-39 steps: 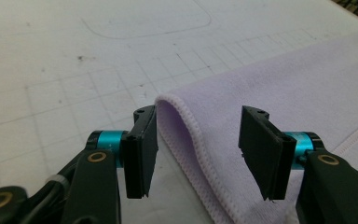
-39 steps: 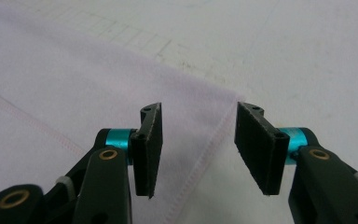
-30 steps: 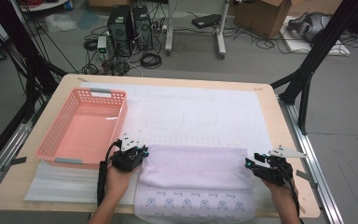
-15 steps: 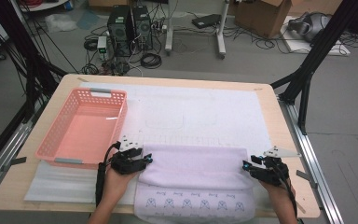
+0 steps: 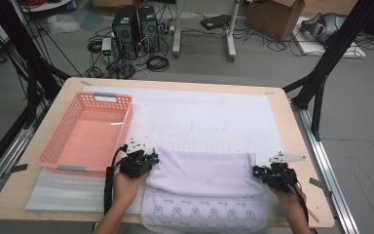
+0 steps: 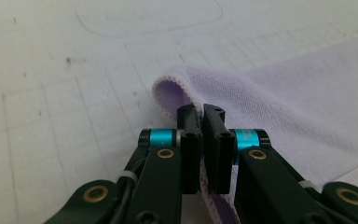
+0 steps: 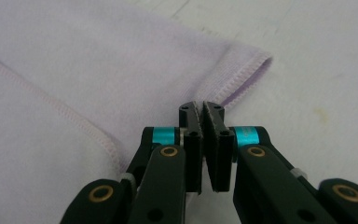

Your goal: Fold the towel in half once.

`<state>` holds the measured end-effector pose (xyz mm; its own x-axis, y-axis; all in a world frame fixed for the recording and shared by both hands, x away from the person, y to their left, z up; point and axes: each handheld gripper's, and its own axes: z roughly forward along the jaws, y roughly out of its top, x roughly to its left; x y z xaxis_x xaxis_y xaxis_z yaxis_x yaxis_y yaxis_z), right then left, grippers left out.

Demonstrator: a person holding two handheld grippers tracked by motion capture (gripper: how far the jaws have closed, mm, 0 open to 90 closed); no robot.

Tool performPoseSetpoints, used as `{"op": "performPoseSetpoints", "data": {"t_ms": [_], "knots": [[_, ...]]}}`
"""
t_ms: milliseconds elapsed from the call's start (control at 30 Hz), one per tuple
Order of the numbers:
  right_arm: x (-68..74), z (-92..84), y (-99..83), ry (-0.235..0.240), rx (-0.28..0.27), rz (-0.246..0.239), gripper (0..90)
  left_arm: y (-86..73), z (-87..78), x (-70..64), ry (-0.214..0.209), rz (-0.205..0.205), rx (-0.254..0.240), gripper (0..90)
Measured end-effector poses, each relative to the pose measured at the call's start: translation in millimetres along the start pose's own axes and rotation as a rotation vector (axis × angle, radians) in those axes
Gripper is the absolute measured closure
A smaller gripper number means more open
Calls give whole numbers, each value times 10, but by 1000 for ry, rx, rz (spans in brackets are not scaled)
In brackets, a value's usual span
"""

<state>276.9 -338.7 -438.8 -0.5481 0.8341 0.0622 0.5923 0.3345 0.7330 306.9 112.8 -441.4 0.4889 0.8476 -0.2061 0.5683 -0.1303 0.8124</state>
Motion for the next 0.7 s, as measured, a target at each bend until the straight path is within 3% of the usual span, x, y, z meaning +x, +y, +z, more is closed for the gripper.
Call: {"op": "performPoseSetpoints", "data": {"t_ms": [167, 267, 400, 500, 700], "knots": [[-67, -14, 181, -33, -79, -7, 867, 269, 9, 54, 20, 11, -27, 853], [-144, 11, 313, -50, -108, -1, 867, 440, 76, 126, 33, -10, -37, 852], [-252, 64, 463, -66, -125, 20, 867, 575, 214, 202, 49, -26, -44, 852], [-343, 106, 558, -68, -140, 47, 867, 626, 332, 267, 56, -68, -41, 852], [-485, 251, 761, -89, -147, 32, 866, 776, 513, 397, 79, -76, -41, 852]]}}
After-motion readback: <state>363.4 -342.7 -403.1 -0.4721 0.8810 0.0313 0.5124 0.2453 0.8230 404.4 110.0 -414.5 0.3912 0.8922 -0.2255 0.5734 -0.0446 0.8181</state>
